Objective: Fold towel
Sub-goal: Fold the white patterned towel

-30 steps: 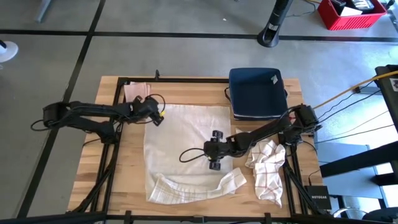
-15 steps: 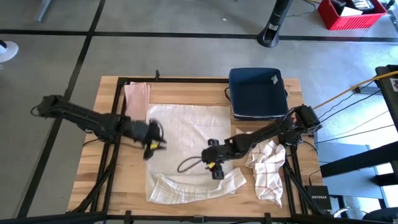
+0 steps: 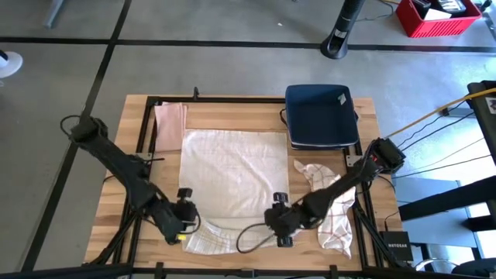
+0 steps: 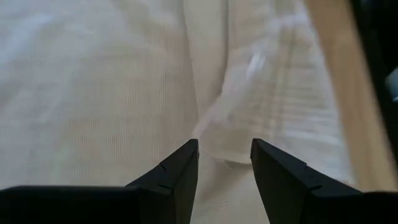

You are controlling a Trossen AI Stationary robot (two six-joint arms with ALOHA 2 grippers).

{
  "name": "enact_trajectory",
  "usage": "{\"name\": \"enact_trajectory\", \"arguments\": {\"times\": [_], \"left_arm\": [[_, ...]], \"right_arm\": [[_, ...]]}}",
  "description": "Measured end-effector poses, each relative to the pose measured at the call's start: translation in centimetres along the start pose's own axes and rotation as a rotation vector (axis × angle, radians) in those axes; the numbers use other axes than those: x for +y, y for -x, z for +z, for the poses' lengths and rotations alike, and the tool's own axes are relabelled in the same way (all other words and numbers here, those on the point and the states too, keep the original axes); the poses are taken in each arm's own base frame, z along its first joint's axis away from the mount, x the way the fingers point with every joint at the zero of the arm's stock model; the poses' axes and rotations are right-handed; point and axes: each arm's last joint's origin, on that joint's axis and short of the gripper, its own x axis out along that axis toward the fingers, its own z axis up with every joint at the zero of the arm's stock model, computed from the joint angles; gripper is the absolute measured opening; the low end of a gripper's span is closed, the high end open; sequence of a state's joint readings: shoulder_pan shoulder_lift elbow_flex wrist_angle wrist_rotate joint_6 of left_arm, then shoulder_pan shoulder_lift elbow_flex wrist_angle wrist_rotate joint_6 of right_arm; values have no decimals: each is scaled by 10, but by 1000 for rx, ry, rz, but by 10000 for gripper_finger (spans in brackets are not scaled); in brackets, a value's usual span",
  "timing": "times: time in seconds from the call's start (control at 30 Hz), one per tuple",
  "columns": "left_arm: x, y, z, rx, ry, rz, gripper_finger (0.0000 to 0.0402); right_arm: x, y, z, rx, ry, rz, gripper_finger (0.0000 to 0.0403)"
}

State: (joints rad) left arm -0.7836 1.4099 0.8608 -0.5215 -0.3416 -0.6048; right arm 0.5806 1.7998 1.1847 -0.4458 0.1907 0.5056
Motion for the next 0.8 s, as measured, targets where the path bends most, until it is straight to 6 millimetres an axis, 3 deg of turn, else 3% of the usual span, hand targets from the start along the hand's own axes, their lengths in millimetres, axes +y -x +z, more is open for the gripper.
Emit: {"name": "enact_trajectory", "arguments": {"times": [0.13,0.37,0.6,0.8], "left_arm": [[-14,-23,-5,30,-72,97,140],[-15,-50,-11,73,-119,214,140],[-16,-46,-3,40,25,208,132],[-19,-43,3,20,54,192,57]], "right_arm": [[9,2,-5,-26,-13,-35,204],[13,4,-8,-35,-34,-44,204],[13,12,-8,56,-26,8,204],[13,42,-13,177,-7,-9,204]]}}
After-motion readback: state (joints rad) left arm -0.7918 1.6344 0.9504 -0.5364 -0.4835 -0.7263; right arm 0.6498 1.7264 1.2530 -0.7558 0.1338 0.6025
